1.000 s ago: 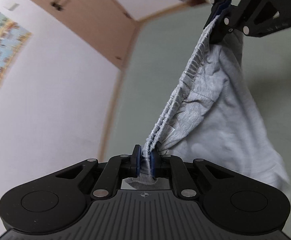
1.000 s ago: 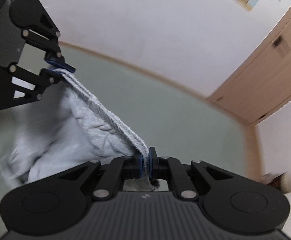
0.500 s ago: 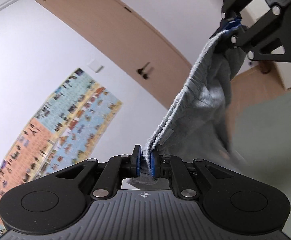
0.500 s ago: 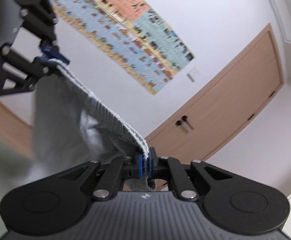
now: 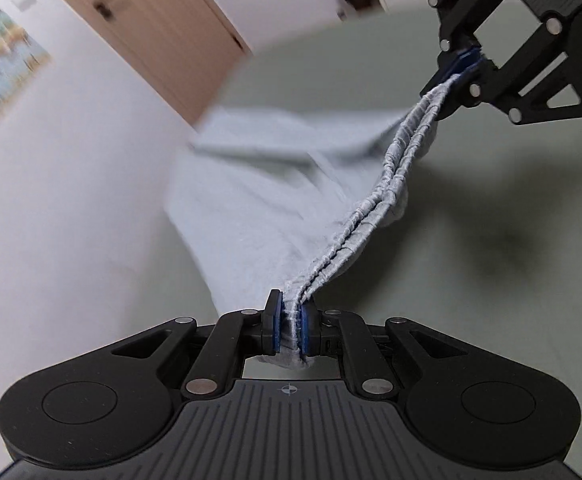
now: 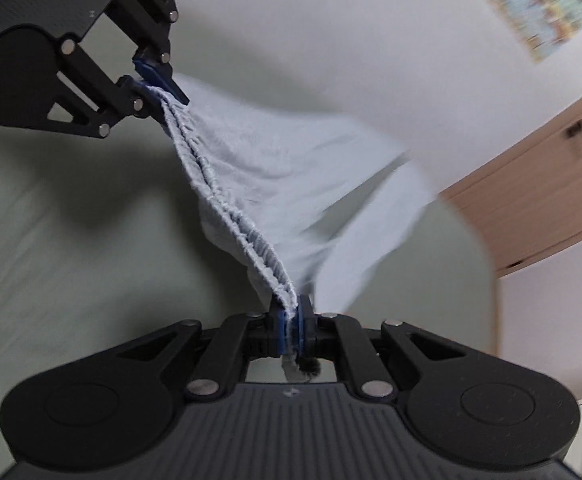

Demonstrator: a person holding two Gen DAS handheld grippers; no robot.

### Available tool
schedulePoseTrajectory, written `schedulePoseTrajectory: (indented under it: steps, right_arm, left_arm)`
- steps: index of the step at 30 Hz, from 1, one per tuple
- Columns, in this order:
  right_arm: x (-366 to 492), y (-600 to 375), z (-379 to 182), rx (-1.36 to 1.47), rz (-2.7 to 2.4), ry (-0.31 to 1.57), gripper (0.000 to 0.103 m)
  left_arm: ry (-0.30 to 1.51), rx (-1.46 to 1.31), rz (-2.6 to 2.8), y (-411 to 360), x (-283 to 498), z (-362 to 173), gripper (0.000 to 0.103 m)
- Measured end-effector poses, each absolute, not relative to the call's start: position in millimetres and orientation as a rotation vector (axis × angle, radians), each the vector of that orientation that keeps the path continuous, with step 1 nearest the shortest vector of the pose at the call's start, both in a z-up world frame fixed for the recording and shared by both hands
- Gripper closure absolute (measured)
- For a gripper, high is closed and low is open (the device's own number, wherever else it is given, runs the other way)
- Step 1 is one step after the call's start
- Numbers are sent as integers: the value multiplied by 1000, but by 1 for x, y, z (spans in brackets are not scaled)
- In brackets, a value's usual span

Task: Fold clothes
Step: 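Lay the hanging sweatpants flat on the bed, dragging the waistband with both grippers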

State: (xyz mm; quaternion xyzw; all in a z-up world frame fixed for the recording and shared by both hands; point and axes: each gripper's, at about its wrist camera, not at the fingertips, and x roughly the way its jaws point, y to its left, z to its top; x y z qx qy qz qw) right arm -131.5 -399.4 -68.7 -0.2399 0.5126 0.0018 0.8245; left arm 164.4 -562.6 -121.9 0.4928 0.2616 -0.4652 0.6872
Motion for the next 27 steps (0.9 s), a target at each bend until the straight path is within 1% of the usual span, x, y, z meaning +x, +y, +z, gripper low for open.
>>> schedulePoseTrajectory:
  steps: [2, 6, 9, 15, 27]
  right_arm:
    - [-152, -385, -95, -462, 21, 1109, 98]
    - [-173, -374, -111, -398, 30, 1120, 98]
    - [-183, -375, -111, -359, 30, 1117, 98]
    - [-152, -392, -103, -296, 58, 1131, 98]
    - [-138, -386, -124, -220, 125, 1152, 97]
  left_arm:
    - [612, 1101, -1028, -561, 158, -140, 95]
    - [621, 1096, -1007, -561, 149, -155, 95]
    - [627, 1094, -999, -571, 151, -156, 95]
    - [643, 1107, -1003, -573, 149, -170, 95]
    - [705, 1110, -957, -561, 182, -187, 95]
